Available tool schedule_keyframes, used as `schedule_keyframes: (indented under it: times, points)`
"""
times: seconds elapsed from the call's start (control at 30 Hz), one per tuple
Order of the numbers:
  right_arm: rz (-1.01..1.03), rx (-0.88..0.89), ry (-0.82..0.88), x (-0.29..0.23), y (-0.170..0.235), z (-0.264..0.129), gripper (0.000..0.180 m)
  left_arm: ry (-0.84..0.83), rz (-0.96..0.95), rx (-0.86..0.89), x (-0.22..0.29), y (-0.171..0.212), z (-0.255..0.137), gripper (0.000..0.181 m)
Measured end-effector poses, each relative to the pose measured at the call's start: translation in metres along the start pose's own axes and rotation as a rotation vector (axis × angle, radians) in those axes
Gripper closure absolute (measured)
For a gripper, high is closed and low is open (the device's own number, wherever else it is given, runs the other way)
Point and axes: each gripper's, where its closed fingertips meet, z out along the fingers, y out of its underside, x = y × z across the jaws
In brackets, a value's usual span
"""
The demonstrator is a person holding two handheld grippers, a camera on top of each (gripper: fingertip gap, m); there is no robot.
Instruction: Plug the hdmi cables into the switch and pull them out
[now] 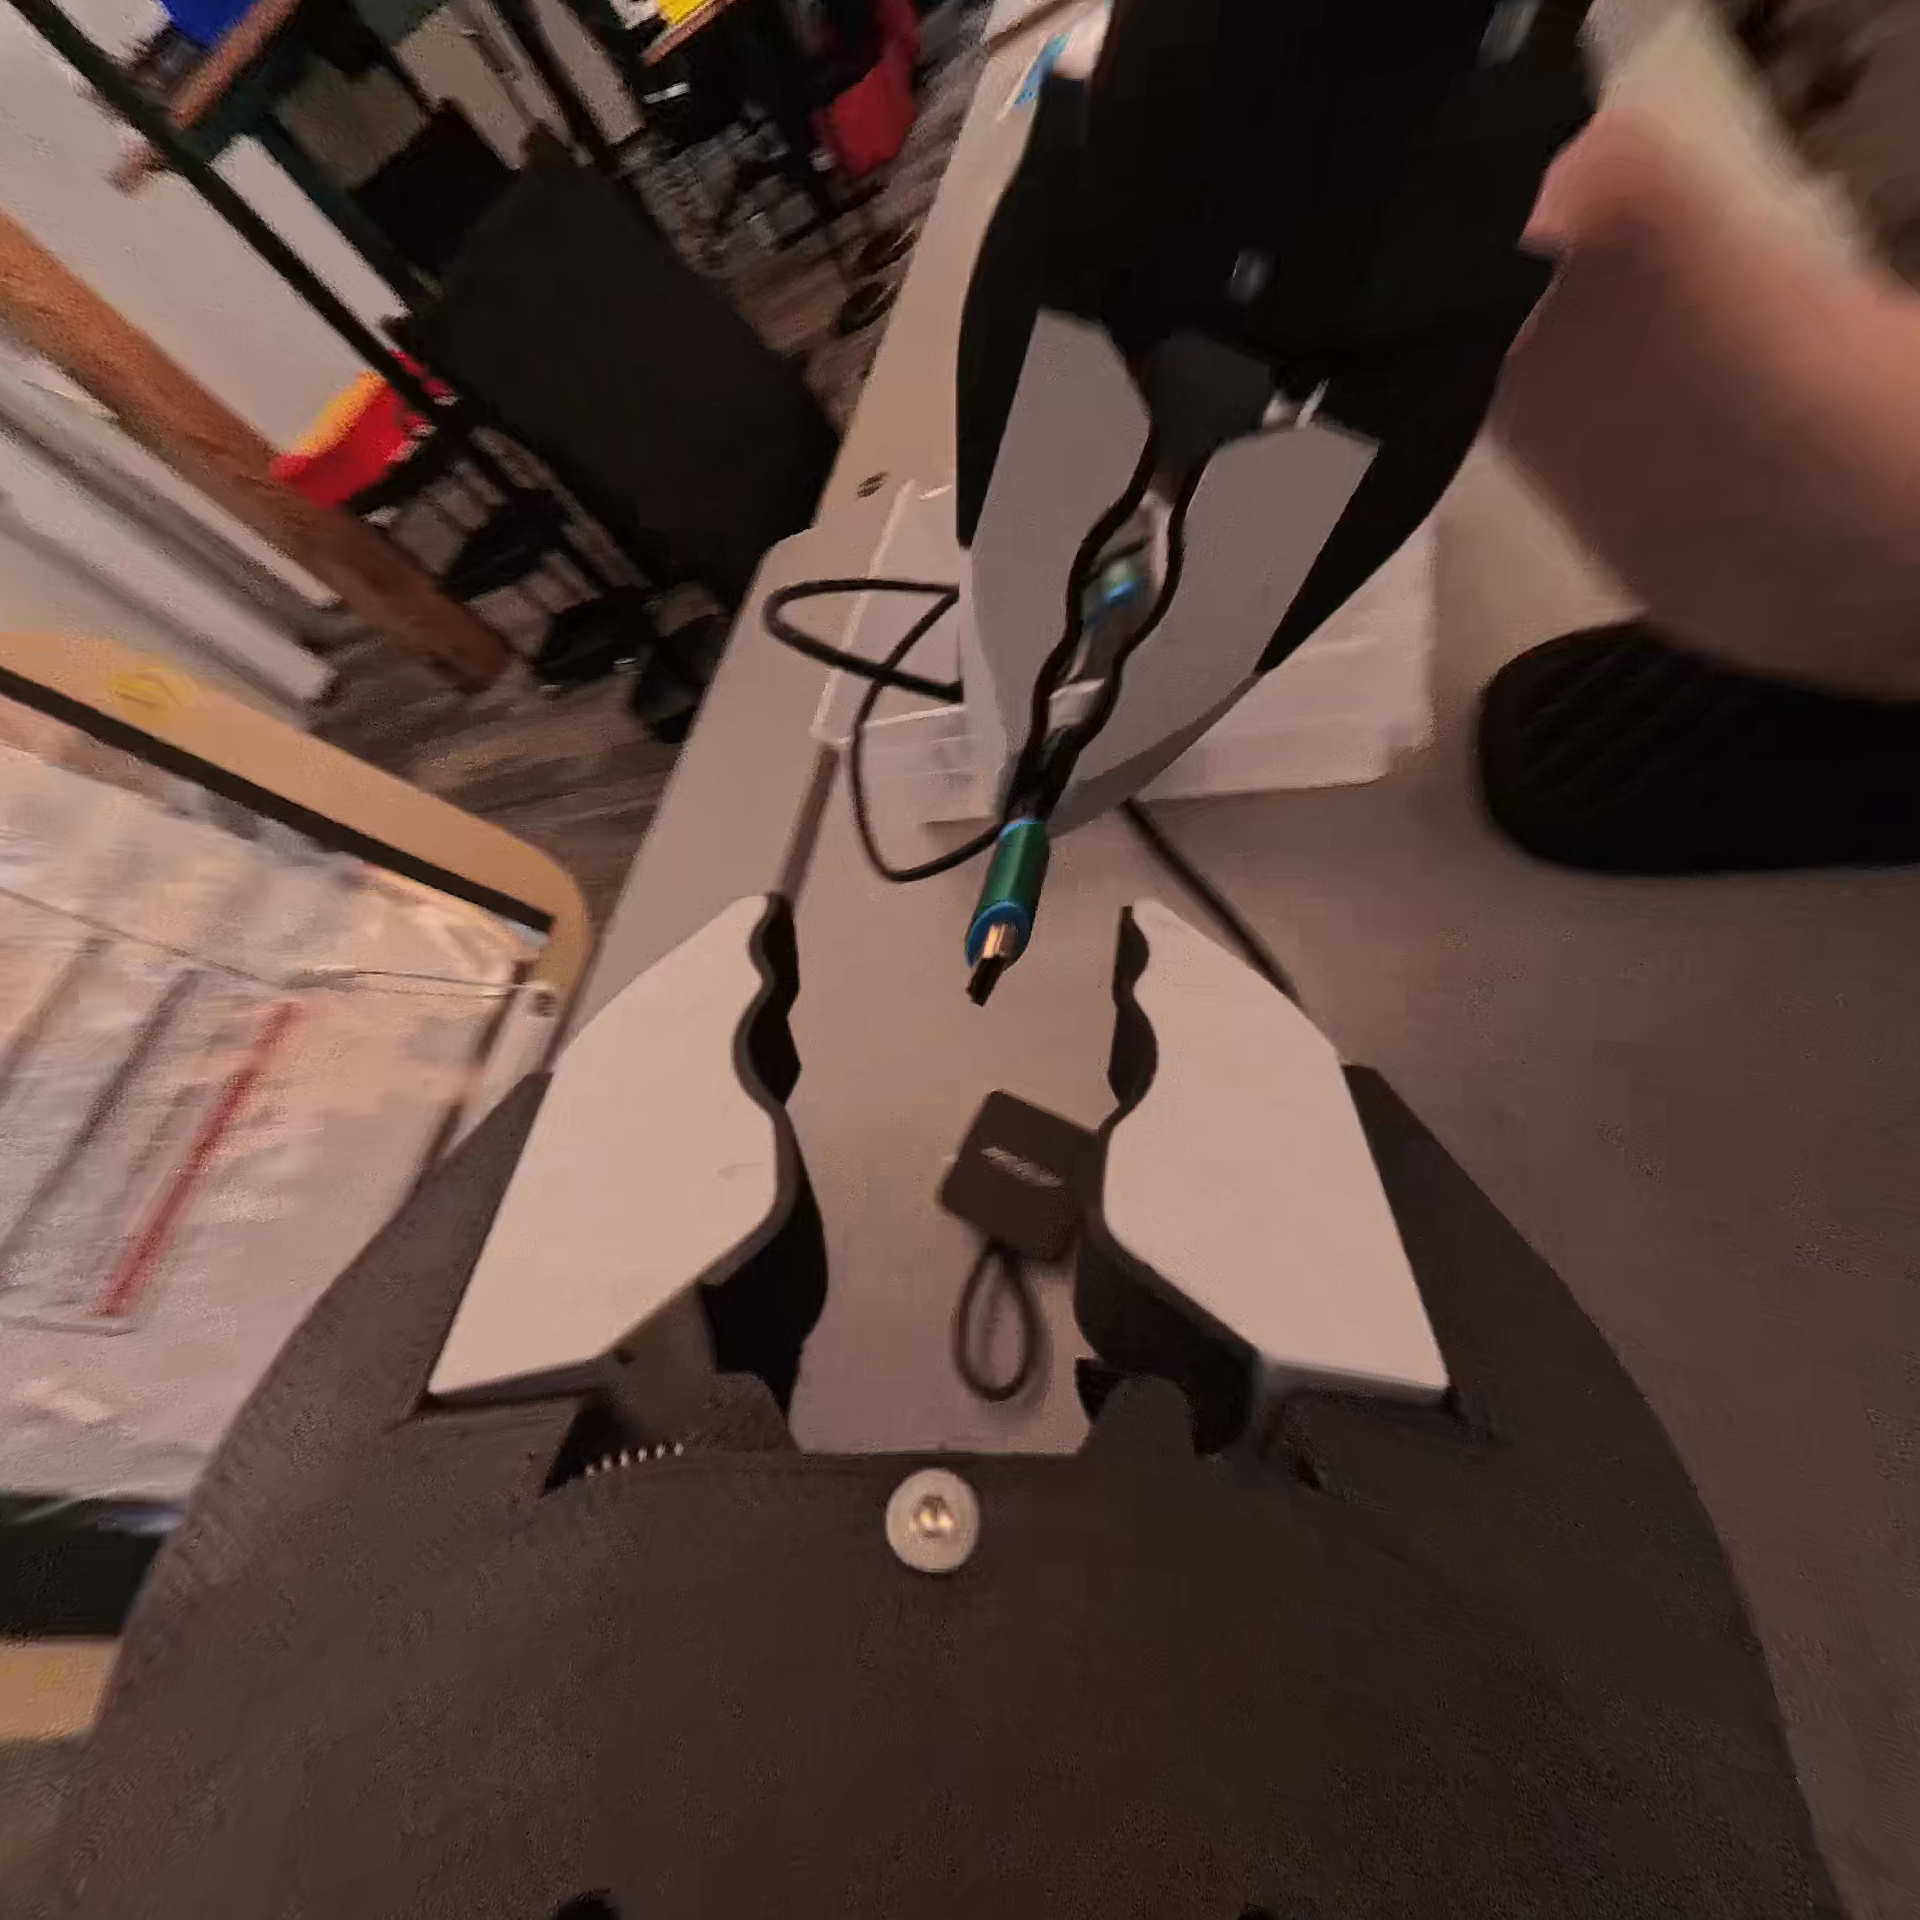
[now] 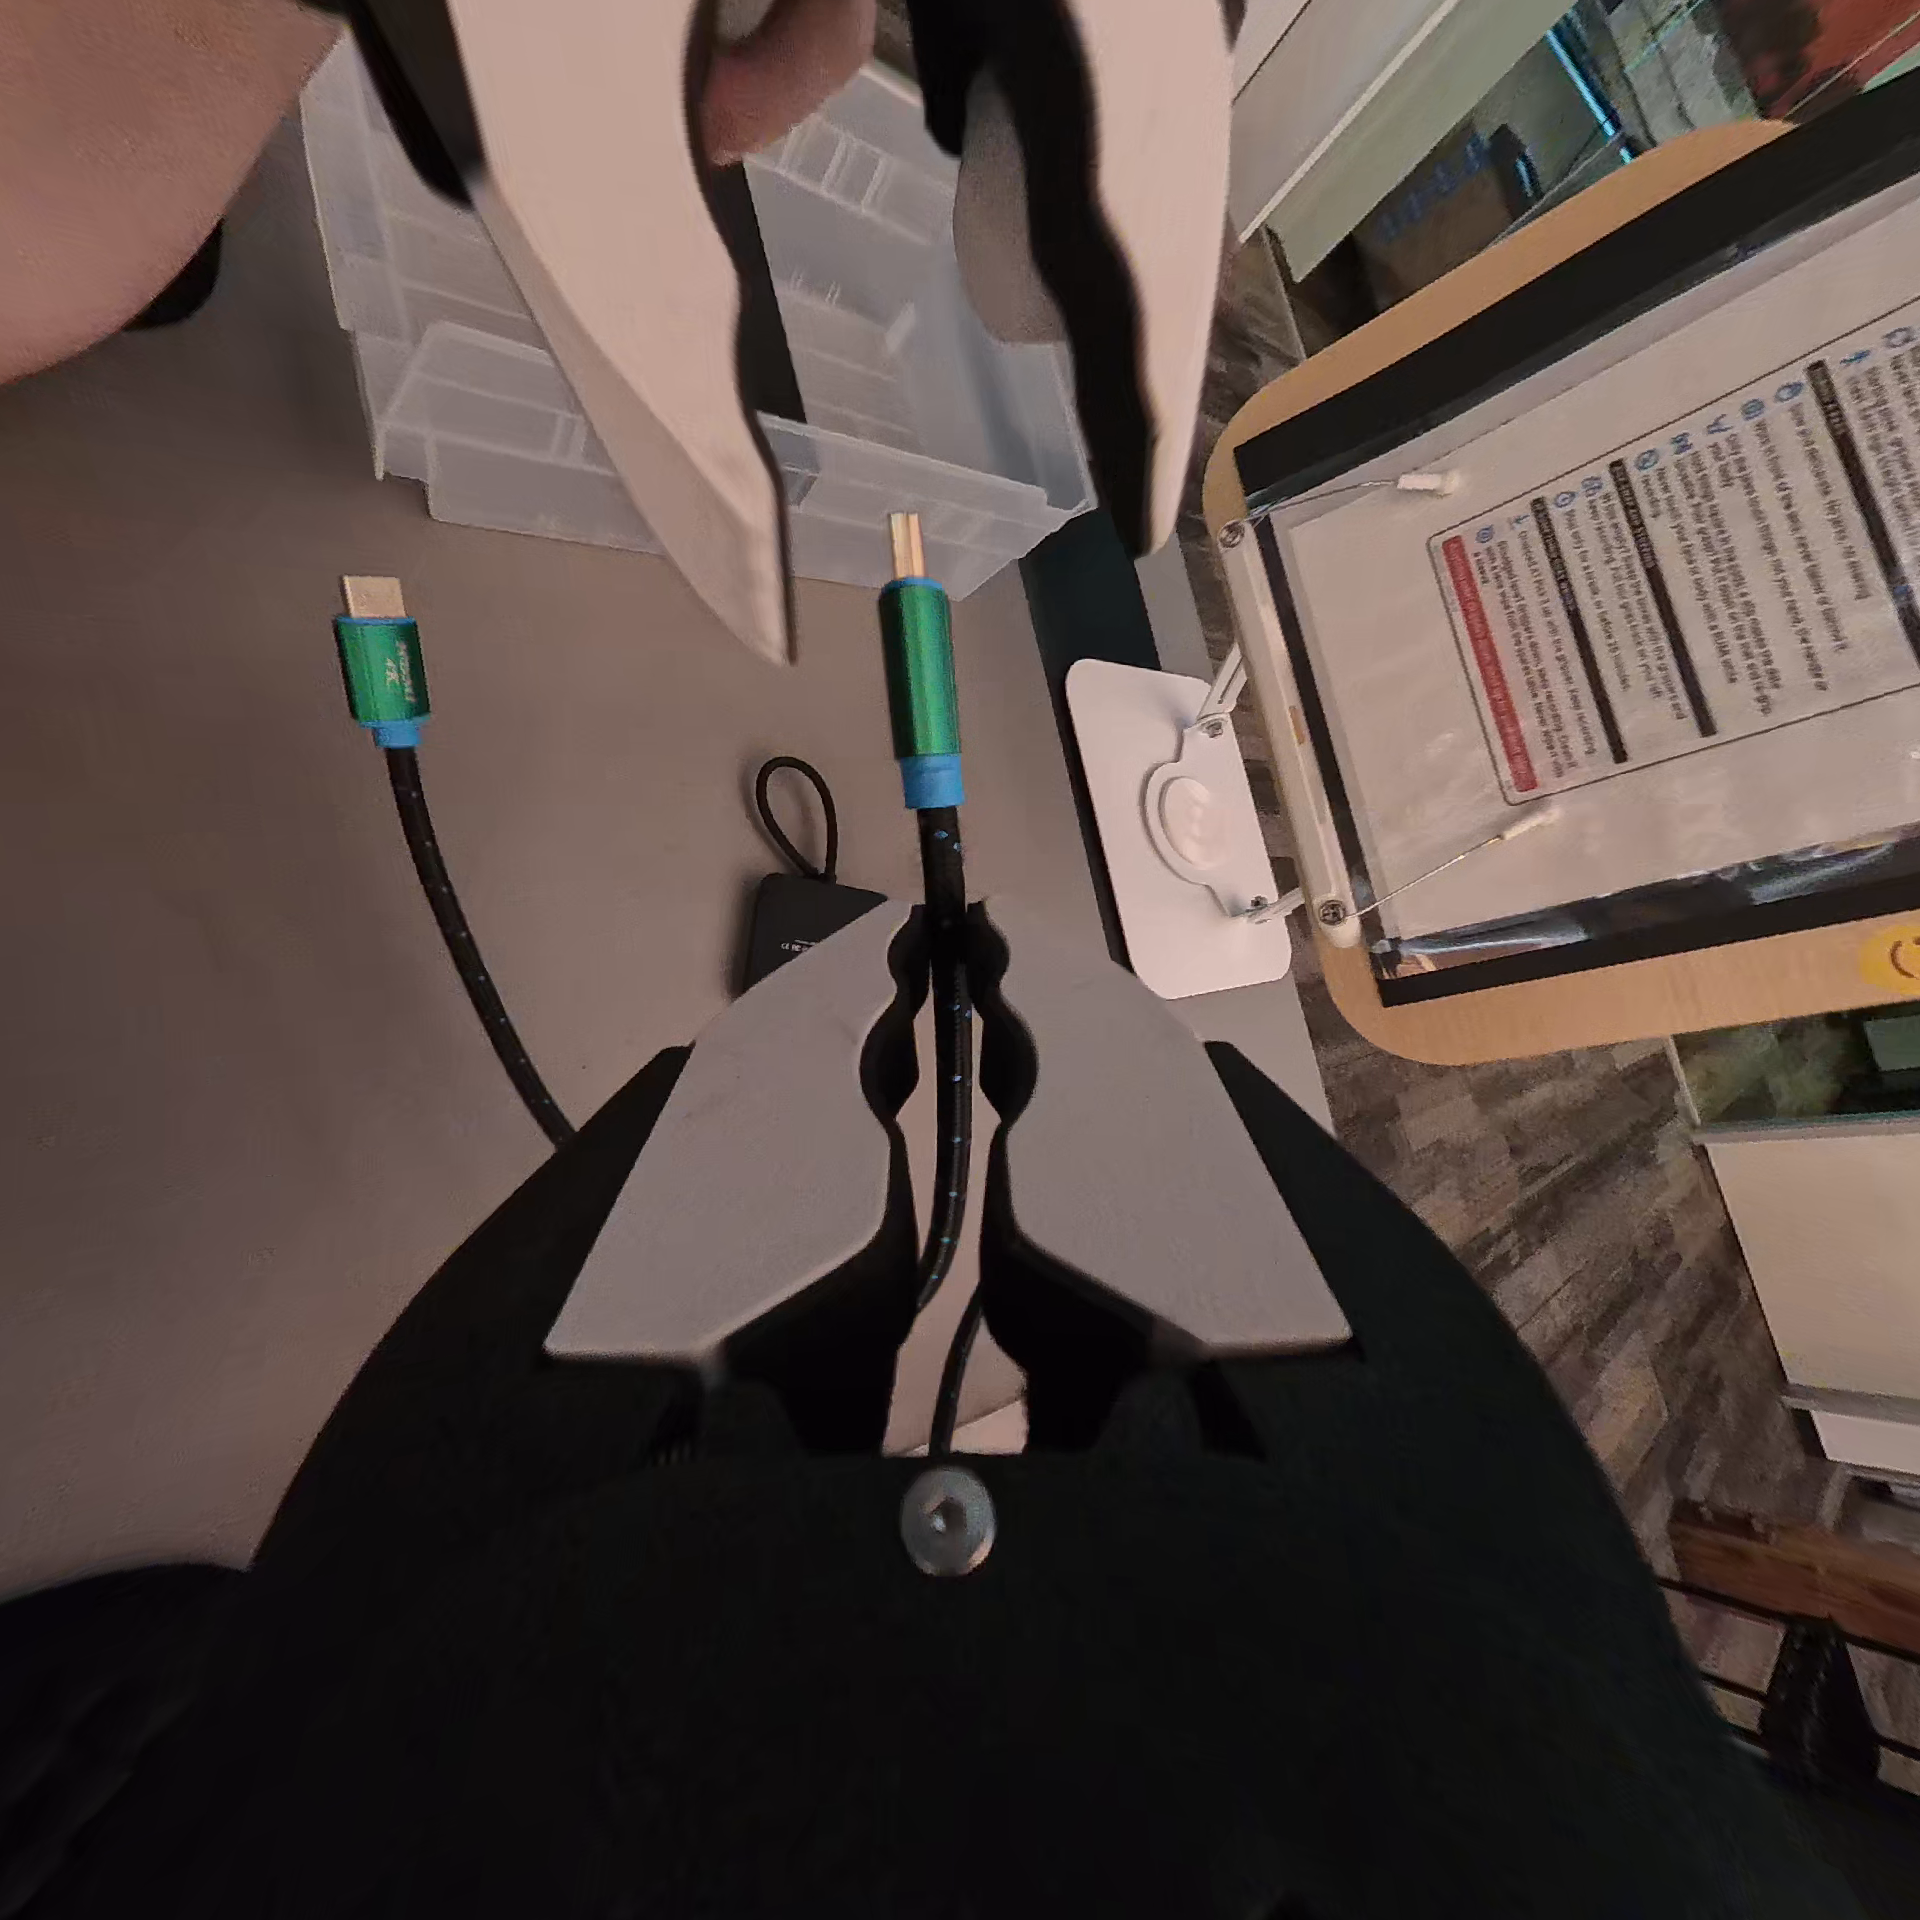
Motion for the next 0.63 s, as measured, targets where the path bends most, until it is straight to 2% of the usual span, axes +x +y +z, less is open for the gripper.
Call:
schedule_keyframes:
  times: [0.07, 0.13, 0.2, 0.33, 0.43, 0.5, 0.57, 0.63]
  points:
    - [0.000, 0.003, 0.014, 0.002, 0.000, -0.001, 0.172, -0.077, 0.101, -0.030, -0.003, 0.003, 0.007, 0.146]
    - [0.010, -0.009, 0.019, 0.004, 0.003, 0.000, 0.172, -0.056, 0.127, -0.018, 0.003, 0.002, 0.013, 0.163]
    - [0.020, 0.004, 0.008, 0.004, 0.003, 0.003, 0.172, -0.017, 0.108, -0.039, 0.008, 0.007, 0.020, 0.156]
    - [0.015, -0.002, 0.024, 0.008, 0.008, 0.008, 0.172, -0.046, 0.153, -0.049, 0.002, 0.012, 0.029, 0.164]
    - [0.049, 0.083, 0.164, 0.032, 0.000, 0.002, 0.163, -0.103, 0.135, -0.018, -0.012, 0.008, 0.024, 0.169]
    - [0.149, 0.181, 0.180, 0.039, -0.014, -0.008, 0.160, -0.179, 0.123, 0.015, -0.028, 0.005, 0.011, 0.170]
    - [0.266, 0.342, 0.026, 0.026, -0.033, -0.019, 0.160, -0.246, 0.112, 0.046, -0.040, 0.002, -0.005, 0.170]
    - [0.432, 0.527, -0.292, -0.001, -0.055, -0.028, 0.160, -0.297, 0.123, 0.068, -0.047, -0.002, -0.018, 0.170]
